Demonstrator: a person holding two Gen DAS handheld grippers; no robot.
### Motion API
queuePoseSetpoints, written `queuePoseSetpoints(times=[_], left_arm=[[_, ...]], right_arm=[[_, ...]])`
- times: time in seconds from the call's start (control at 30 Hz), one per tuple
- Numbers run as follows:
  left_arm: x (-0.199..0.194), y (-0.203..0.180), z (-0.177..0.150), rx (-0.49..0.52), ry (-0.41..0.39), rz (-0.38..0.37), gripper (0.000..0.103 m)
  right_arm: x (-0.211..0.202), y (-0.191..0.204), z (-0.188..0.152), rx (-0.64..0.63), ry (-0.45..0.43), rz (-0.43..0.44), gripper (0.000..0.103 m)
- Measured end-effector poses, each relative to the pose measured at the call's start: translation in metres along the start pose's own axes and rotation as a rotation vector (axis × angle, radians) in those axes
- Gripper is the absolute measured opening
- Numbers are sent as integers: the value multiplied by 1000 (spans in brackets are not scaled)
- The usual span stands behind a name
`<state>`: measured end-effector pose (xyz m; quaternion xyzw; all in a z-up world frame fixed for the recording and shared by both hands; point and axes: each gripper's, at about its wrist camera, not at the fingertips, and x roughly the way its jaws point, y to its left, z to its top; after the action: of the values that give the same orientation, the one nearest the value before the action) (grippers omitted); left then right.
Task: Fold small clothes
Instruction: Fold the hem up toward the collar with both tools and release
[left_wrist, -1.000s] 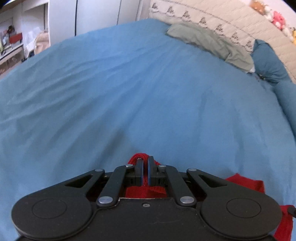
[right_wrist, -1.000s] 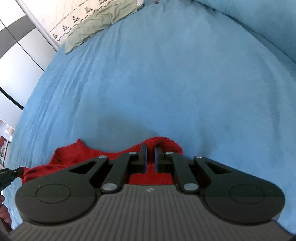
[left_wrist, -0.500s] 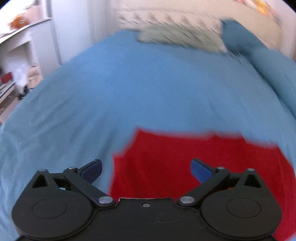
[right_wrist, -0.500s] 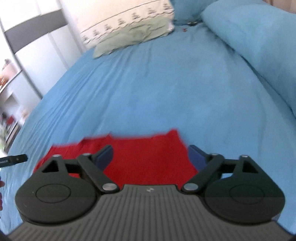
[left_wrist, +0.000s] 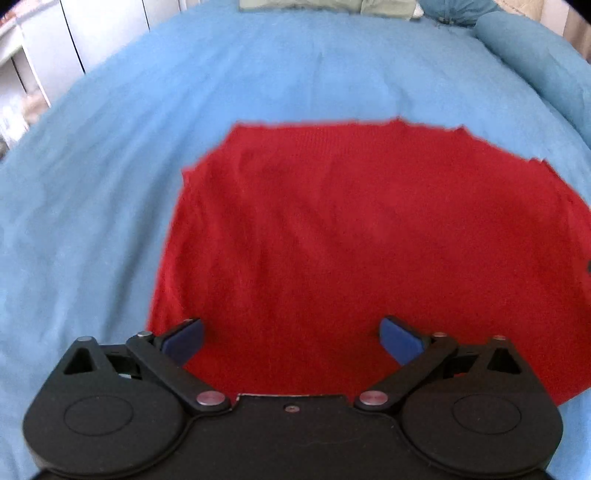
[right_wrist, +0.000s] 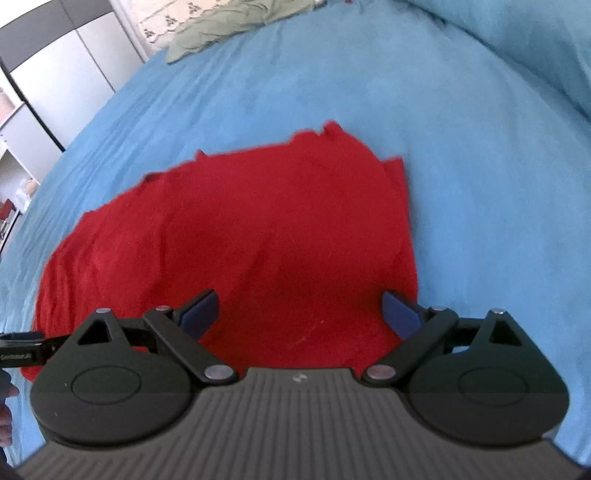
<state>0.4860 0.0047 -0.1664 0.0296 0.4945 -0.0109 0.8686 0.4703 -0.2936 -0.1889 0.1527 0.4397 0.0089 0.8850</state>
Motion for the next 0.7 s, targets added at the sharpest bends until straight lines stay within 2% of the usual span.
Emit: queuePoseSetpoints(times=[0.1,0.2,0.27,0.37,0.5,0.57,0.7], left_arm=[[-43,-9,8,10,-93,-18,102],[-66,-26,9,18,-87,-53,103],[-71,-43,5,33,-74,-77,103],[-61,-61,-1,36,-34,-103,103],[-48,-76,-3,29,-18,-128,103],[-39,-80,-1,39,-17,-131,103],[-27,-92,3,62,-27,-127,103]], right_arm=[[-47,2,2,1,-50,7,103],[-92,1,-12,62,-28,-10,103],[-108,-1,-30,126,1,-42,103],[-110,-13,-65,238,41,-89,103],[-93,-38,-99,451,-1,-92,103],[-82,-49,-108,535,-40,-62,93],[-66,-59,-99,581,-130,-35,85]])
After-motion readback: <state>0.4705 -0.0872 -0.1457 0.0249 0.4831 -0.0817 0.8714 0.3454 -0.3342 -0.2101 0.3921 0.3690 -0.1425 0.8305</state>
